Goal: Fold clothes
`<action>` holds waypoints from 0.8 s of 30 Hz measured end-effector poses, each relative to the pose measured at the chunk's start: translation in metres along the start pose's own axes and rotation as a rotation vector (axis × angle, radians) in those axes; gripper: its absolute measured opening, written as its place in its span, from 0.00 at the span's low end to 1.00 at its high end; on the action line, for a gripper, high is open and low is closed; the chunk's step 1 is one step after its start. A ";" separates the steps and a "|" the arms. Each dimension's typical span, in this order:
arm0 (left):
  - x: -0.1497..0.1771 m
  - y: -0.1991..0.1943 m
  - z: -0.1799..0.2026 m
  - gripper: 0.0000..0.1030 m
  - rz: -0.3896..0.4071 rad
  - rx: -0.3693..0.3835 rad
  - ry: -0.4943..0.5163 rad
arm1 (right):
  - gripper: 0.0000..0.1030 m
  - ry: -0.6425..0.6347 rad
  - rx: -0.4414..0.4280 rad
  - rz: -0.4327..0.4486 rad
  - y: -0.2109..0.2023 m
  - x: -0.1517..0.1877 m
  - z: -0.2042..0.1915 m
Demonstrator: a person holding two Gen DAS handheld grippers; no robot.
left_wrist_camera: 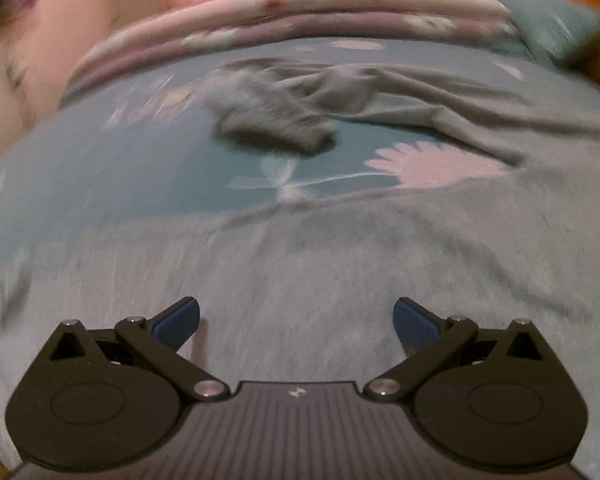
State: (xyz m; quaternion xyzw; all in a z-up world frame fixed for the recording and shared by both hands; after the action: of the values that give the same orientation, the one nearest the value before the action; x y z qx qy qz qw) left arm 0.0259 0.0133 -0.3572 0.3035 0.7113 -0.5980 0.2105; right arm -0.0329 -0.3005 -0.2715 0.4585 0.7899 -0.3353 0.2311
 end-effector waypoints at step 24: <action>0.056 -0.049 -0.019 0.99 -0.074 0.096 0.036 | 1.00 0.022 0.030 -0.167 0.019 0.036 0.002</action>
State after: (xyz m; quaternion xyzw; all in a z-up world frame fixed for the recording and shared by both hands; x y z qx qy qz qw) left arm -0.0470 0.0367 -0.3547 0.2977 0.6961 -0.6332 0.1607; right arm -0.0329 -0.2746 -0.3026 0.3981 0.8228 -0.3600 0.1869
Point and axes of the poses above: each gripper's, at about its wrist camera, not at the fingertips, and y roughly the way its jaws point, z to its right, x to its underside, the point moved 10 cm from there along y, roughly the way its jaws point, and after that the axes turned 11 degrees about y, right-handed, at the moved point
